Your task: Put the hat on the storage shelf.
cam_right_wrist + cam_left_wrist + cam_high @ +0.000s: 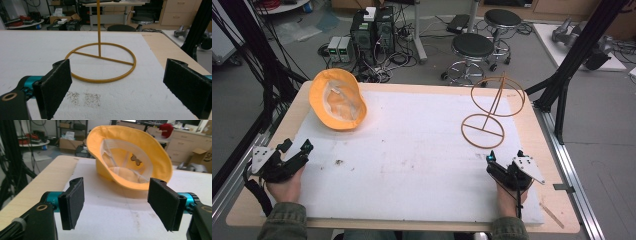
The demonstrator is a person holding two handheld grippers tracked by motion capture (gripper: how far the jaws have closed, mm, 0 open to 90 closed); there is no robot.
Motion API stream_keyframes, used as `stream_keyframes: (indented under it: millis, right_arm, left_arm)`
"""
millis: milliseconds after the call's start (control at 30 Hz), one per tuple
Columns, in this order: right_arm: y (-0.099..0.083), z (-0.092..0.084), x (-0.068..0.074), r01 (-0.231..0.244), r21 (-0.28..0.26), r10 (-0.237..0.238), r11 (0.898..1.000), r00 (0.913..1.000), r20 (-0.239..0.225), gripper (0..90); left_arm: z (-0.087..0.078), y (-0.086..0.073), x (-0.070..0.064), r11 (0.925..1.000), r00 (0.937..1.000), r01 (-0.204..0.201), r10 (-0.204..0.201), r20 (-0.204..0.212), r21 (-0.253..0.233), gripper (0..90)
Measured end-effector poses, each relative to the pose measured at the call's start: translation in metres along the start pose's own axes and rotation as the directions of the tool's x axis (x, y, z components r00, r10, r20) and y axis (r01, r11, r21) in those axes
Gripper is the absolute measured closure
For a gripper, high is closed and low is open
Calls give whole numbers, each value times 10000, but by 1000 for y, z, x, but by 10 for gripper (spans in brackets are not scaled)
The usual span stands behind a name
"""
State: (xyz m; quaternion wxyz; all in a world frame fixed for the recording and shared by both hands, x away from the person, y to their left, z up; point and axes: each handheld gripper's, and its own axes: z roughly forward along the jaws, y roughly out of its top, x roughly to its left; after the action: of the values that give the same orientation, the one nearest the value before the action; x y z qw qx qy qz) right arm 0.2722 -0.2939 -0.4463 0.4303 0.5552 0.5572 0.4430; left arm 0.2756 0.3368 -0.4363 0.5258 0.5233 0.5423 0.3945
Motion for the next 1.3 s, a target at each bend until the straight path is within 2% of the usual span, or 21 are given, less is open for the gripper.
stream_keyframes:
  millis: [67,200,433,500,600,700,800,900,967,1200,1300]
  right_arm:
    - [0,0,-1,26,-70,-26,10000,10000,-34,72]
    - [0,1,0,-105,1,105,9999,9999,-82,71]
    - [0,1,0,-133,-16,132,9999,9999,-102,72]
    - [0,1,0,-157,-24,156,9999,9998,-103,72]
    - [0,2,1,-218,10,218,9998,9997,-95,72]
    - [0,2,1,-225,22,225,9997,9997,-108,72]
    - [0,2,1,-244,27,244,9997,9996,-141,72]
    - [0,2,1,-304,-1,304,9995,9995,-125,72]
    - [0,2,1,-307,-12,307,9995,9994,-128,72]
    - [0,2,3,-173,-17,173,9998,9998,-73,72]
    - [0,3,3,-67,-16,67,10000,10000,-63,72]
  left_arm:
    - [0,4,-1,9999,9997,158,-157,208,-13,292]
    - [-2,11,-5,9997,9993,205,-201,301,-136,288]
    - [-3,26,-17,9998,9987,51,-40,502,-218,283]
    - [0,29,-21,9998,9982,10,2,605,-198,283]
    - [10,31,-24,9999,9966,150,-156,811,77,283]
    - [18,36,-30,9999,9979,-102,93,641,133,283]
    - [25,42,-33,9997,9984,-163,152,539,208,284]
    - [34,50,-39,9981,9982,-538,529,300,299,289]
    - [41,55,-42,9974,9975,-652,643,286,320,289]
    - [61,64,-46,9973,9978,-649,643,184,330,290]
    - [72,63,-47,9980,9990,-428,420,168,462,292]
